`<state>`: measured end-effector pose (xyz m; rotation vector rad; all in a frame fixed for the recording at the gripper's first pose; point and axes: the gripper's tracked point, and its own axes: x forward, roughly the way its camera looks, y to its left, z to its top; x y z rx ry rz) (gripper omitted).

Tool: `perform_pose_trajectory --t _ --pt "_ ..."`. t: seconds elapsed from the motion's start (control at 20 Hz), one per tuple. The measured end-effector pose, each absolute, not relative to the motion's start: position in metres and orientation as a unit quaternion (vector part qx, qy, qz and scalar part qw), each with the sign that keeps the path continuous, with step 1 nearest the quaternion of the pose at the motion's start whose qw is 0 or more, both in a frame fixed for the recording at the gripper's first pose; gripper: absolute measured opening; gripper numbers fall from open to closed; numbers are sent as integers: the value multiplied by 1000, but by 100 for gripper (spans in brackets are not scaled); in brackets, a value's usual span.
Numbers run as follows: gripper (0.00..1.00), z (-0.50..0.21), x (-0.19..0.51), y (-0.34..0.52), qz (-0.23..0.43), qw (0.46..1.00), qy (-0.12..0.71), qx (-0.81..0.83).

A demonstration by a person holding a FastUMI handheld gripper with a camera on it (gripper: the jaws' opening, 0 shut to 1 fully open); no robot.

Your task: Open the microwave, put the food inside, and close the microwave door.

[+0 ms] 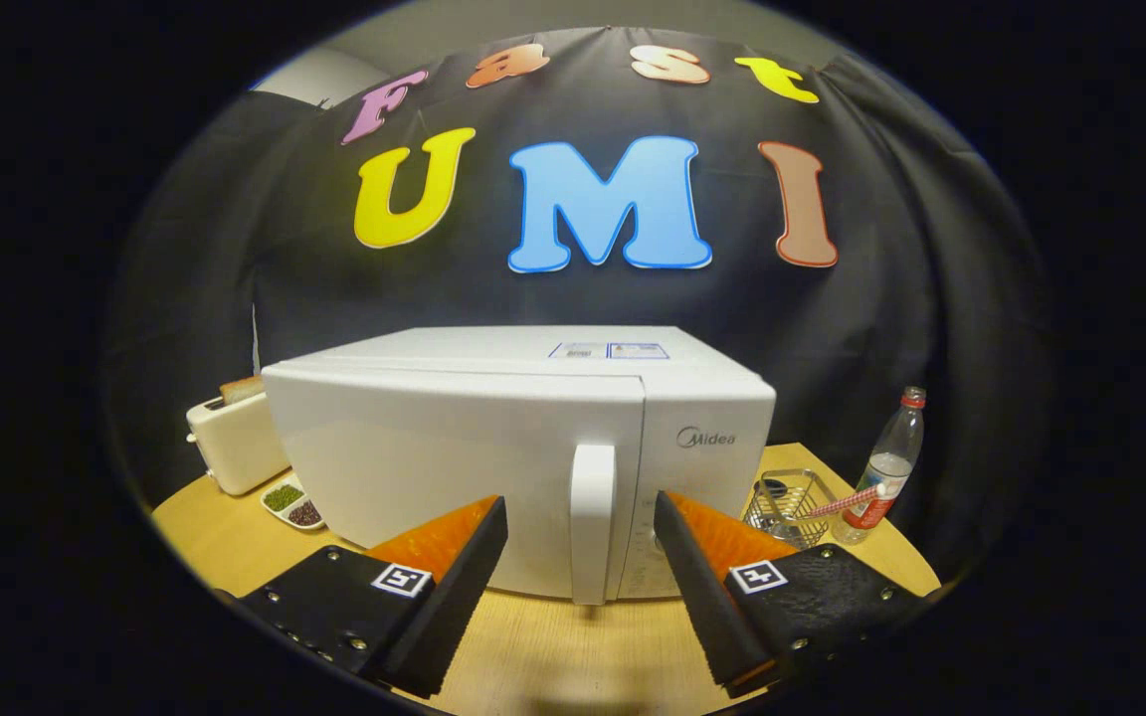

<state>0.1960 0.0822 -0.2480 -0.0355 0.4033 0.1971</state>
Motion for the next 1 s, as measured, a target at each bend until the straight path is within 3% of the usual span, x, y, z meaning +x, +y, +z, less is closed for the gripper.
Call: perform_pose_trajectory --t 0.05,0.2,0.25,0.4,0.45,0.55,0.6,0.65,0.7,0.9,0.95,1.0 --pt "85 -256 200 84 98 973 208 -16" --pt "83 -272 207 85 90 970 228 -4" --pt "60 -276 210 85 87 969 231 1" --pt "55 -280 211 78 70 970 235 3" --pt "30 -279 212 77 66 969 237 3" --pt "31 -279 214 79 63 968 245 10" --pt "25 -280 214 79 63 966 250 7" --pt "25 -279 211 78 62 965 254 -1" --pt "15 -282 214 78 62 962 266 -11" --pt "15 -281 208 78 66 958 277 -1" --pt "7 -282 210 77 67 957 282 -14" --pt "7 -280 209 76 66 957 283 -16"
